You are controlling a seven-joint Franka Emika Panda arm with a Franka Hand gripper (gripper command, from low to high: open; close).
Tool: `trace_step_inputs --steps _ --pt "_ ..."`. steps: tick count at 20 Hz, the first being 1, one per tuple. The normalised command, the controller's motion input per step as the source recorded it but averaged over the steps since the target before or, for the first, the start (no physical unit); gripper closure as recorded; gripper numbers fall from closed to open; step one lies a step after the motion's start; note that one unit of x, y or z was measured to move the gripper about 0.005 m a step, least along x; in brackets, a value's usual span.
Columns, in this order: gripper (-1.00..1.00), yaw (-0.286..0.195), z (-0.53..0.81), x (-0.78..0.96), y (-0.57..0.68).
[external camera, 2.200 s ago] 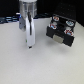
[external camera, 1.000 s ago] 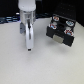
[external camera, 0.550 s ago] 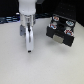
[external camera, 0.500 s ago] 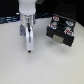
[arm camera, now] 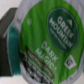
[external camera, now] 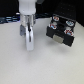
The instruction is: Open the kcup holder, insert the kcup into the holder, and close the kcup holder
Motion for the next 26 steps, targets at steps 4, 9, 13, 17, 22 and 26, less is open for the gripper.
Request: trace_step_inputs --steps 4,9,13,17,22,26 --pt "1.00 -0.003 0.36 0.03 0.17" --pt "1.00 0.001 0.72 0.08 0.27" --pt "1.00 0.003 0.82 0.14 0.39" --pt "1.00 0.009 0.76 0.13 0.49" --pt "1.00 0.011 0.69 0.15 0.61" --pt "1.00 0.013 0.51 0.16 0.66"
